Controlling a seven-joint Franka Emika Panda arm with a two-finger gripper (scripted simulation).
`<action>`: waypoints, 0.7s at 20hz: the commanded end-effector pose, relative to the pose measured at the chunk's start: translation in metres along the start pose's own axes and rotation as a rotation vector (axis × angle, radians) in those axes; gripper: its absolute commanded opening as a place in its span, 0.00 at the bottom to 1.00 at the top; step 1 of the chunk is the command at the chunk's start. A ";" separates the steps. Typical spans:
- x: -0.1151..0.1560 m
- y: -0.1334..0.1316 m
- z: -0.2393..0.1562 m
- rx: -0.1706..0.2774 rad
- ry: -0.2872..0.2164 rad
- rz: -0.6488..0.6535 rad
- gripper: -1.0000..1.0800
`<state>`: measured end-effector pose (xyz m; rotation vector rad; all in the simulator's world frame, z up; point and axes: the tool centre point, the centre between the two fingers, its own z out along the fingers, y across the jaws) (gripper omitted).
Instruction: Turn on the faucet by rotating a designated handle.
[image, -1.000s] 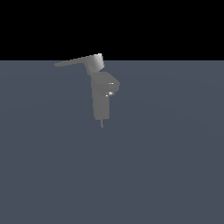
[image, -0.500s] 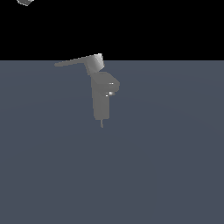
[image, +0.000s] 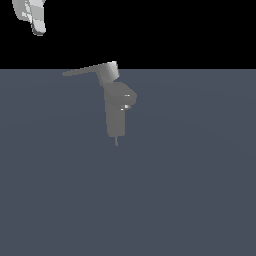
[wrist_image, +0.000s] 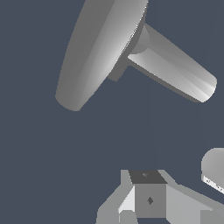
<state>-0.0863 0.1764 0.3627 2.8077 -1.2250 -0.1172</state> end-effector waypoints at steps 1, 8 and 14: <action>0.006 -0.013 0.007 -0.006 -0.004 0.047 0.00; 0.025 -0.047 0.028 -0.027 -0.013 0.181 0.00; 0.049 -0.077 0.048 -0.048 -0.021 0.309 0.00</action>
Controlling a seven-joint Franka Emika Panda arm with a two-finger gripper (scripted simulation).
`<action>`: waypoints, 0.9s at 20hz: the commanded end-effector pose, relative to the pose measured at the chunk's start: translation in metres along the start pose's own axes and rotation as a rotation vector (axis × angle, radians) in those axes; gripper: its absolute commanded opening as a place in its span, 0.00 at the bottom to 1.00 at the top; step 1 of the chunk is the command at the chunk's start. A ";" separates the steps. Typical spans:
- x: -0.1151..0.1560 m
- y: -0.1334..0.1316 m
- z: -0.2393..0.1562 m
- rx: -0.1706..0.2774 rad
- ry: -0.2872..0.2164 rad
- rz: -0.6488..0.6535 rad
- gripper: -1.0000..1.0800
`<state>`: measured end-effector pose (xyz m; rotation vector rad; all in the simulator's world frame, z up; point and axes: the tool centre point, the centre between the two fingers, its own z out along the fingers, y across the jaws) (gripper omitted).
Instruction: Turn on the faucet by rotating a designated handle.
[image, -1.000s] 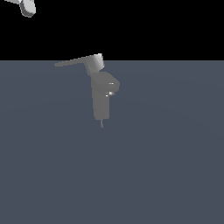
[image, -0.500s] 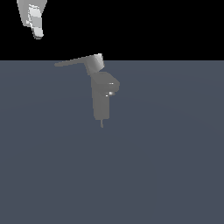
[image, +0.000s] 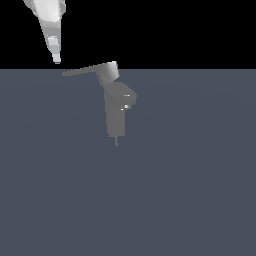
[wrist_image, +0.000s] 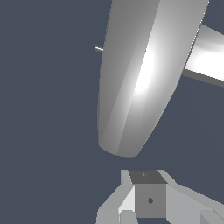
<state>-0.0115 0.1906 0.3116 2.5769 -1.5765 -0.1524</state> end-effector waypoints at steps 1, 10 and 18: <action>0.007 -0.015 0.008 -0.009 -0.003 0.054 0.00; 0.031 -0.052 0.030 -0.033 -0.013 0.203 0.00; 0.042 -0.066 0.038 -0.042 -0.019 0.261 0.00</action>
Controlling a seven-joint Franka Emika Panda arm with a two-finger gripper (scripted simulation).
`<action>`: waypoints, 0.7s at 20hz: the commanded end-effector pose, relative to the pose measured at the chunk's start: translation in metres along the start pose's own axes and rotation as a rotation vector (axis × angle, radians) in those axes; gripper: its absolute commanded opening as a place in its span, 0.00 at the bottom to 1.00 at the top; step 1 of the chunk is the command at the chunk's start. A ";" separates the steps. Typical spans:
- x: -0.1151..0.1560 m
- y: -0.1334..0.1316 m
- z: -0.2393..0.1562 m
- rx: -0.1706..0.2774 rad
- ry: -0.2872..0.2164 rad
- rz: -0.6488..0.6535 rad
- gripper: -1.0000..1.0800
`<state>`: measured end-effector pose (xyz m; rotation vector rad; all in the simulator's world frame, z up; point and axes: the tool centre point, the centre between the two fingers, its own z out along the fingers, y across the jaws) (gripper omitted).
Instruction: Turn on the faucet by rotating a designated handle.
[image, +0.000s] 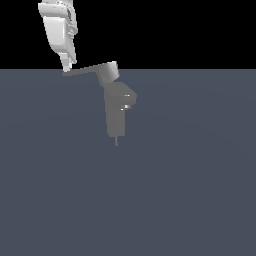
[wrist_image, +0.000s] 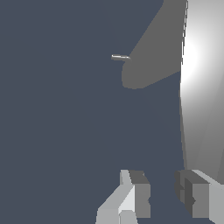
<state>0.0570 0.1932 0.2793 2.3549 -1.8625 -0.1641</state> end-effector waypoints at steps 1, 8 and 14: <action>0.013 -0.003 0.017 -0.024 0.000 0.025 0.00; 0.001 -0.001 0.000 0.000 -0.001 0.011 0.00; 0.002 0.013 0.002 -0.004 -0.001 0.013 0.00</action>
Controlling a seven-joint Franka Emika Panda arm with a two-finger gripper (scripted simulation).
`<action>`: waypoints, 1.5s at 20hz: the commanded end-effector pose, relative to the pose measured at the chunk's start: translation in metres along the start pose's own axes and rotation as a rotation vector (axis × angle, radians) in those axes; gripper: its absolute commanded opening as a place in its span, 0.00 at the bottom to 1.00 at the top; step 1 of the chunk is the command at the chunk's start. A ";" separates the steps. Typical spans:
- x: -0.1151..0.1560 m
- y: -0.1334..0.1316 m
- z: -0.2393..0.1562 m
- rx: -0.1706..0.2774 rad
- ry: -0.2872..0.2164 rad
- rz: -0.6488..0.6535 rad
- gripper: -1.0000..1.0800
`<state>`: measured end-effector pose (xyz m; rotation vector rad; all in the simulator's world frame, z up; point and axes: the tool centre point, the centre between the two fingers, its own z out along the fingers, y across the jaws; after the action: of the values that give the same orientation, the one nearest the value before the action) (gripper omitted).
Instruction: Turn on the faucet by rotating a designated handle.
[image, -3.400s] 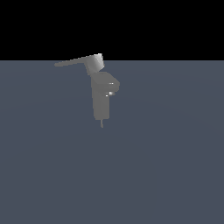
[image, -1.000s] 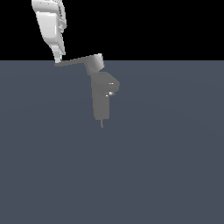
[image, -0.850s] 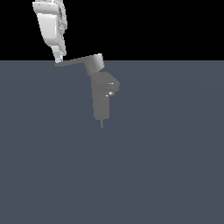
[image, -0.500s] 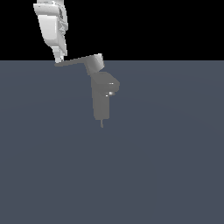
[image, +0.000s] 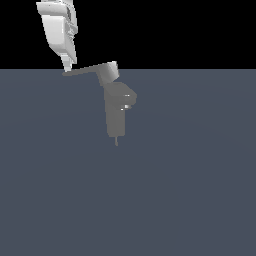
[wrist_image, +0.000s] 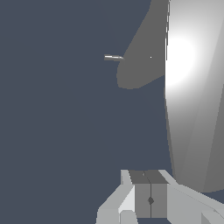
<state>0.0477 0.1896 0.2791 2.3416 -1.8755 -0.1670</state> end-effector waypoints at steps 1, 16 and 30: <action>0.001 0.006 0.001 -0.001 0.000 0.001 0.00; 0.004 0.045 0.006 -0.010 0.000 0.007 0.00; 0.006 0.085 0.011 -0.019 0.000 0.013 0.00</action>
<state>-0.0234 0.1681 0.2939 2.3368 -1.8953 -0.1545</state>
